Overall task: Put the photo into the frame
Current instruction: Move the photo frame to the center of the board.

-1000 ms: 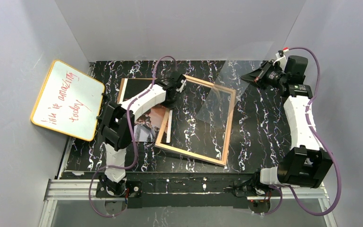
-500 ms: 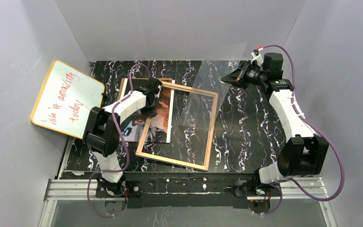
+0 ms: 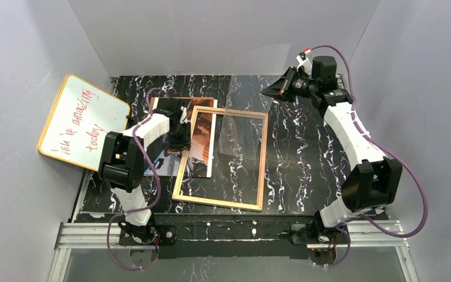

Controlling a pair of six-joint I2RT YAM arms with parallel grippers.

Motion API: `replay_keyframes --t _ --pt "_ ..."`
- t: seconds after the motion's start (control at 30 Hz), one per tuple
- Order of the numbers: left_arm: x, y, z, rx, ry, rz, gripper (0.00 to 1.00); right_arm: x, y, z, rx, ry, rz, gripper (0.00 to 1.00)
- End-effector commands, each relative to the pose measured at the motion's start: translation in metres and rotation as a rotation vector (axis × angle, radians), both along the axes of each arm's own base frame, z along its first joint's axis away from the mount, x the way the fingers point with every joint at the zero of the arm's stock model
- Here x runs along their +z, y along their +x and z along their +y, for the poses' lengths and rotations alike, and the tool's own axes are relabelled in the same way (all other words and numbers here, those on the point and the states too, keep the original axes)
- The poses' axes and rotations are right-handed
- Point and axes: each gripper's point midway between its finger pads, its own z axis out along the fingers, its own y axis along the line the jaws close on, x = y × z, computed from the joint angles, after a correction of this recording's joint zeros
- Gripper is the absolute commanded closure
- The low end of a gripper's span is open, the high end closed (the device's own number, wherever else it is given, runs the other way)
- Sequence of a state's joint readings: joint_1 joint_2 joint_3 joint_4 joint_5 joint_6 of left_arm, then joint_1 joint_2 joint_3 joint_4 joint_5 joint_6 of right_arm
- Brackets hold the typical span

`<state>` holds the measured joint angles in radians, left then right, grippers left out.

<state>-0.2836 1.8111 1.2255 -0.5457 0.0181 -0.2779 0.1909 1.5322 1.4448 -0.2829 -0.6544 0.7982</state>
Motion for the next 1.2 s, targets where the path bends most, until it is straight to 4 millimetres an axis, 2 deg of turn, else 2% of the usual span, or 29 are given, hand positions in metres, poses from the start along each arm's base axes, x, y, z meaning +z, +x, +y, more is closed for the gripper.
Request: replay_keyframes --t 0.0,0.03,0.13,0.27,0.33,0.37,0.47,0.53,0.6,0.7,0.93,1.17 --pt "0.036 0.001 0.013 0.016 -0.115 -0.03 0.5 0.039 -0.004 0.022 0.046 0.022 -0.103 0.99" --pt "0.043 0.003 0.018 0.023 -0.134 -0.042 0.41 0.04 -0.006 0.027 0.058 0.021 -0.103 0.99" --pt "0.068 0.009 0.033 0.01 -0.17 -0.087 0.24 0.042 -0.015 0.044 0.092 0.026 -0.091 0.99" --pt "0.102 0.025 0.058 -0.005 -0.133 -0.176 0.18 0.053 -0.033 0.069 0.154 0.053 -0.089 0.99" --pt "0.115 0.034 0.072 0.002 -0.114 -0.215 0.05 0.062 -0.045 0.083 0.2 0.077 -0.088 0.99" --pt "0.123 0.04 0.077 0.001 -0.104 -0.235 0.02 0.067 -0.052 0.089 0.226 0.101 -0.092 0.99" --pt "0.123 0.049 0.104 0.03 -0.056 -0.217 0.02 0.082 -0.074 0.099 0.303 0.203 -0.086 0.99" --pt "0.118 0.052 0.115 0.051 -0.036 -0.197 0.02 0.082 -0.084 0.1 0.325 0.278 -0.046 0.99" --pt "0.114 0.054 0.126 0.041 -0.021 -0.188 0.02 0.072 -0.093 0.101 0.361 0.329 -0.001 0.99" --pt "0.107 0.056 0.135 0.048 0.0 -0.173 0.02 0.045 -0.097 0.101 0.369 0.354 0.075 0.99" --pt "0.083 0.046 0.134 0.035 -0.001 -0.116 0.02 -0.044 -0.1 0.101 0.349 0.329 0.262 0.99" --pt "0.05 0.026 0.132 -0.02 0.004 -0.033 0.02 -0.111 -0.096 0.082 0.27 0.246 0.328 0.99"
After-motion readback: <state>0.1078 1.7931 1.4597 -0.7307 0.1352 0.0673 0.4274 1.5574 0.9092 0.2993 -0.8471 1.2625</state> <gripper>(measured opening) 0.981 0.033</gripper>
